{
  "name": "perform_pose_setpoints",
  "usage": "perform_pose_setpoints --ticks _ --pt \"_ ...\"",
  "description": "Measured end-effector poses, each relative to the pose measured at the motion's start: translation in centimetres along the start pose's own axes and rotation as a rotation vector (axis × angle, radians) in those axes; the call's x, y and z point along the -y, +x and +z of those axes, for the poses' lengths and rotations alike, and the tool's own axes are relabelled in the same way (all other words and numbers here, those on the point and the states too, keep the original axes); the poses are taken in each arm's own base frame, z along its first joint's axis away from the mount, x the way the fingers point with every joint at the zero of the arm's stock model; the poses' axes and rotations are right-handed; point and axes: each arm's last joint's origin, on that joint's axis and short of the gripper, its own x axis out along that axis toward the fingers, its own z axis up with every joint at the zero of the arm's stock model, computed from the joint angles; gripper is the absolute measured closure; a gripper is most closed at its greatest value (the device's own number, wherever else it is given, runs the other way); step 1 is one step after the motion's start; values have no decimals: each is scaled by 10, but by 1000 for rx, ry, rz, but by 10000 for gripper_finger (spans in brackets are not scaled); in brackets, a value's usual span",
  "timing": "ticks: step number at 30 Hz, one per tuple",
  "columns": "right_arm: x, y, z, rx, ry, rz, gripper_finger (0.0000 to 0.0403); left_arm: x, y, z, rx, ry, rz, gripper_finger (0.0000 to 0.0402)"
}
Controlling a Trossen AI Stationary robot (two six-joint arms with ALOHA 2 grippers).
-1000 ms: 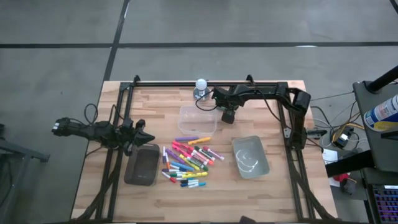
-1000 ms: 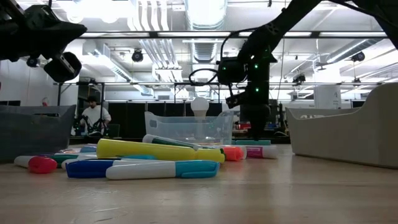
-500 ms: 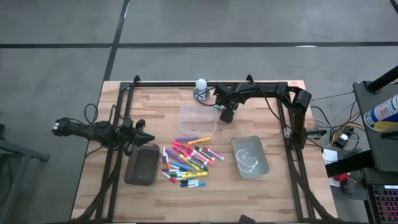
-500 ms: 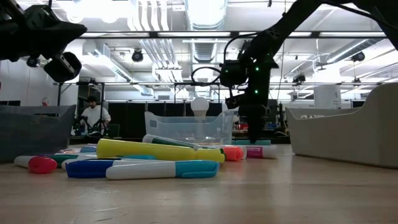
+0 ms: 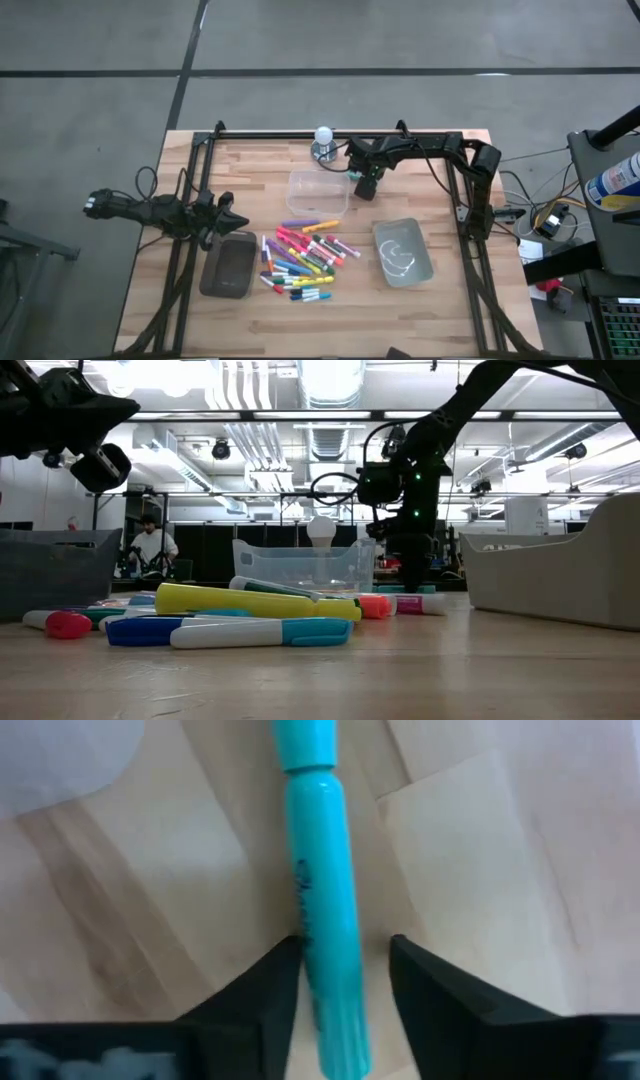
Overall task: Pick & Place Markers
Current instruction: Put the light blue highlighter into the gray bin
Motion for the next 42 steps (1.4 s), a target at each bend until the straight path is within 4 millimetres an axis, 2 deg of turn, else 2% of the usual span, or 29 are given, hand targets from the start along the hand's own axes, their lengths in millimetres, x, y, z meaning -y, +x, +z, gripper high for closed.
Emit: perform_pose_setpoints --ticks 6,12,17,23,31,37,42 --pt "0 0 0 -1 -5 7 352 0 0 0 0 0 0 402" --pt "0 0 0 -2 -5 4 353 0 0 0 0 0 0 402" --pt "2 -10 2 -34 13 -3 353 0 0 0 0 0 0 402" --pt "4 -43 4 -26 64 -8 353 0 0 0 -1 0 0 402" --pt "1 -89 -12 -77 170 -1 353 0 0 0 -1 -2 -1 402" --pt "-15 -122 -32 -95 210 9 348 0 0 0 -1 -3 0 402" --pt "-38 -151 -47 -46 209 51 346 0 0 0 -1 -3 0 402"
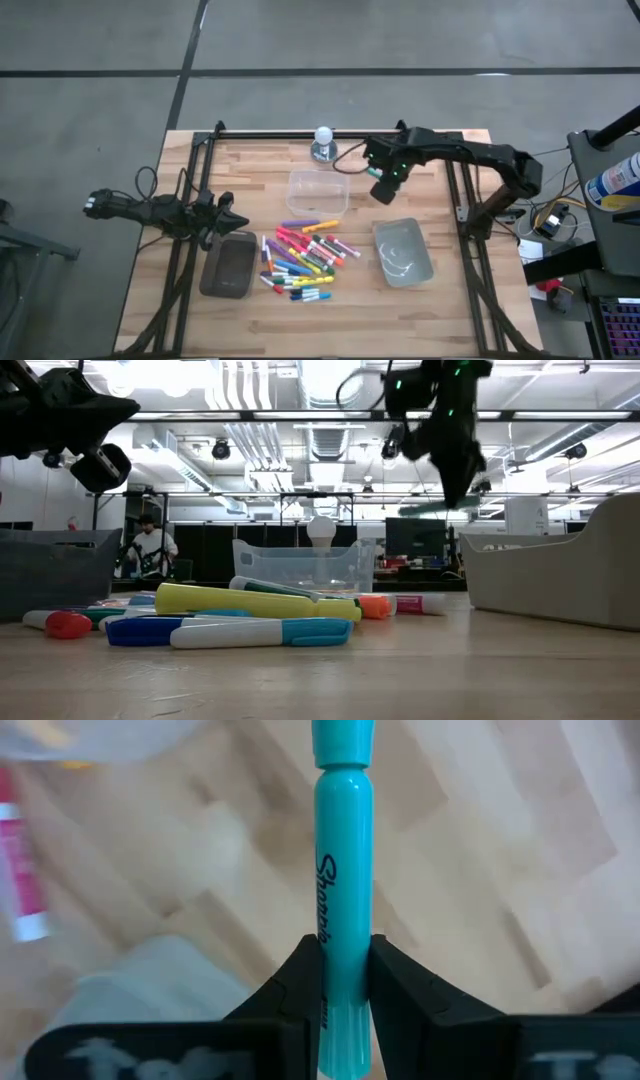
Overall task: Pick & Place Markers
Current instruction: Put the light blue highlighter into the gray bin
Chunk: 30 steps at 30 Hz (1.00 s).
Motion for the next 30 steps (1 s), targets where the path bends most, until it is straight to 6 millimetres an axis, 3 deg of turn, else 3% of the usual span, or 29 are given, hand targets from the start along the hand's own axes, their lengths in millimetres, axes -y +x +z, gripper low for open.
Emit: perform_pose_setpoints --ticks 9,15,21,30 --pt "-46 -37 -50 47 -26 77 344 0 0 0 0 -1 0 402" --pt "-77 -48 -85 24 -14 103 343 0 0 0 0 -1 1 402" --pt "-105 -47 -113 -5 -7 108 343 0 0 0 -3 -4 3 402" --pt "-129 -24 -149 -62 61 25 342 0 0 0 -4 -5 3 402"
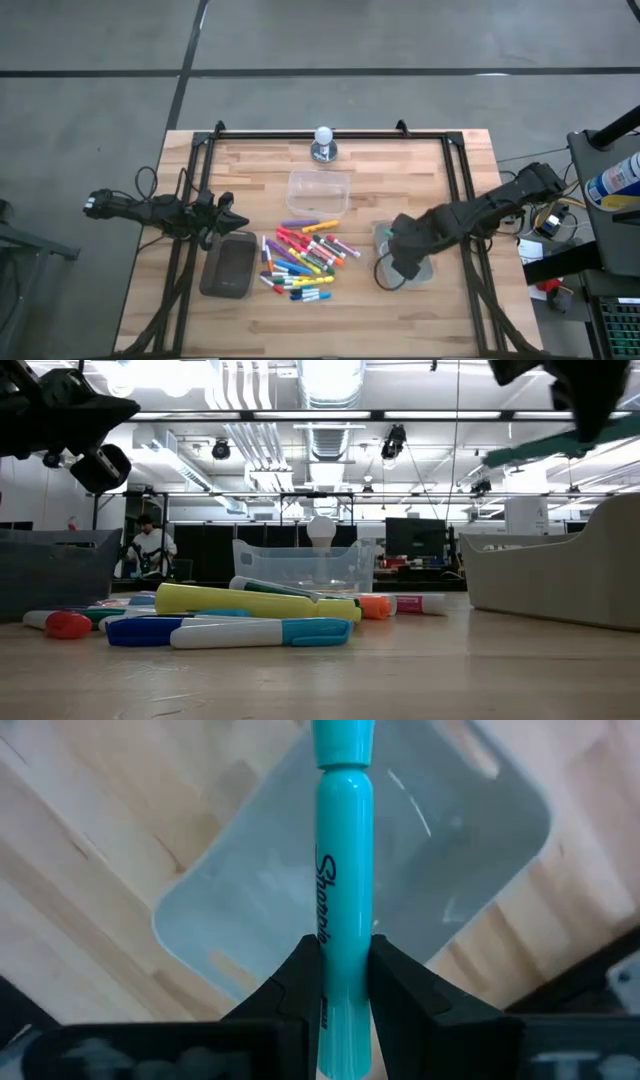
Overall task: Pick & Place Markers
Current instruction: Put the light blue highlighter into the gray bin
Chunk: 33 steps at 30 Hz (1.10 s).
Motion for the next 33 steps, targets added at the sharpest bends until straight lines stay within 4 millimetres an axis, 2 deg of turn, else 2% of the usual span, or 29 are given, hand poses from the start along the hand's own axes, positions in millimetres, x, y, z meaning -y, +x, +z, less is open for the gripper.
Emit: perform_pose_setpoints --ticks 7,18,22,33 --pt "-13 26 -18 -50 2 -84 342 0 0 0 -2 -1 1 402" --pt "-34 64 -15 -130 -38 -179 342 -1 0 -1 -13 -1 7 402" --pt "-37 69 -15 -147 -65 -194 342 -1 1 -1 -16 -1 9 402" --pt "-35 67 -12 -127 -61 -190 330 -1 1 -2 -17 -1 10 402"
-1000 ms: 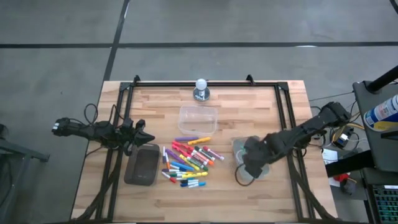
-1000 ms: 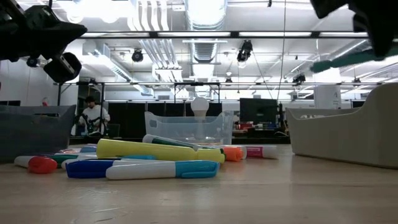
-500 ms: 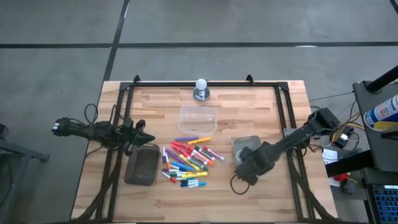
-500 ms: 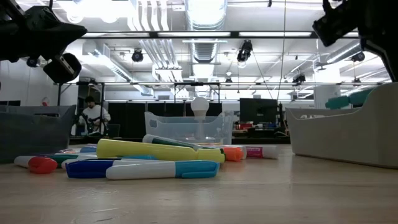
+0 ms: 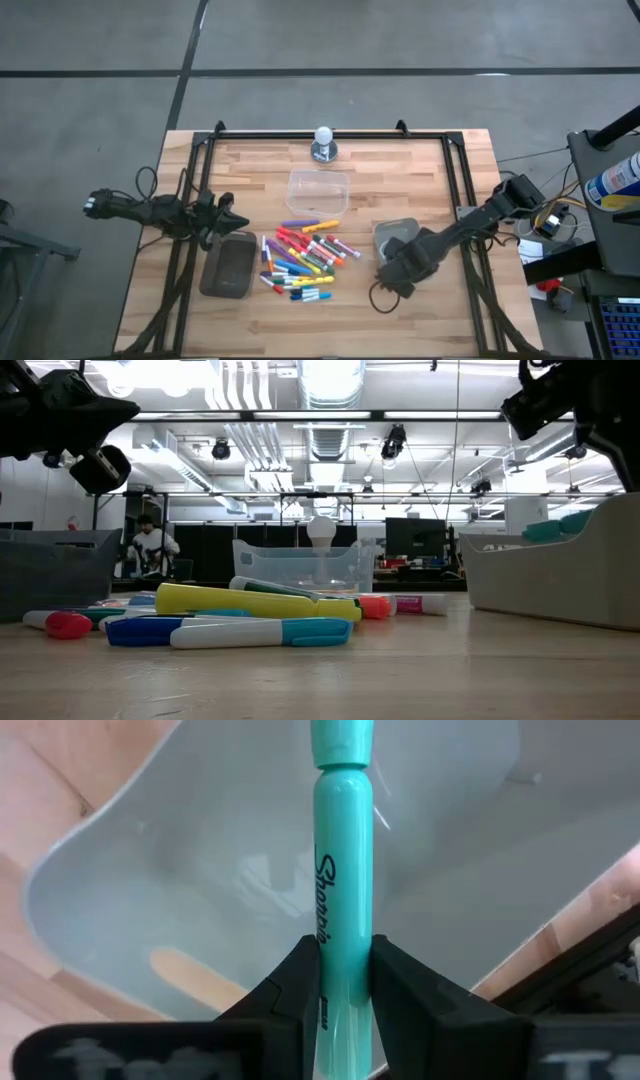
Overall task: Pick & Place Markers
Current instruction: Put the light blue highlighter into the gray bin
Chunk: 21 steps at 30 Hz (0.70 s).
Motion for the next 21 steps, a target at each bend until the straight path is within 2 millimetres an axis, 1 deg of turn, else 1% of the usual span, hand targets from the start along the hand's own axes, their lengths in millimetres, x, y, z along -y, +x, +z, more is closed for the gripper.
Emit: perform_pose_setpoints --ticks 7,17,21 --pt "5 0 9 100 -33 -53 325 0 0 0 0 -1 0 402" --pt "6 0 12 109 -15 -56 306 0 0 0 0 -14 1 402" --pt "7 0 12 132 -11 -73 288 0 0 0 0 -14 1 402"
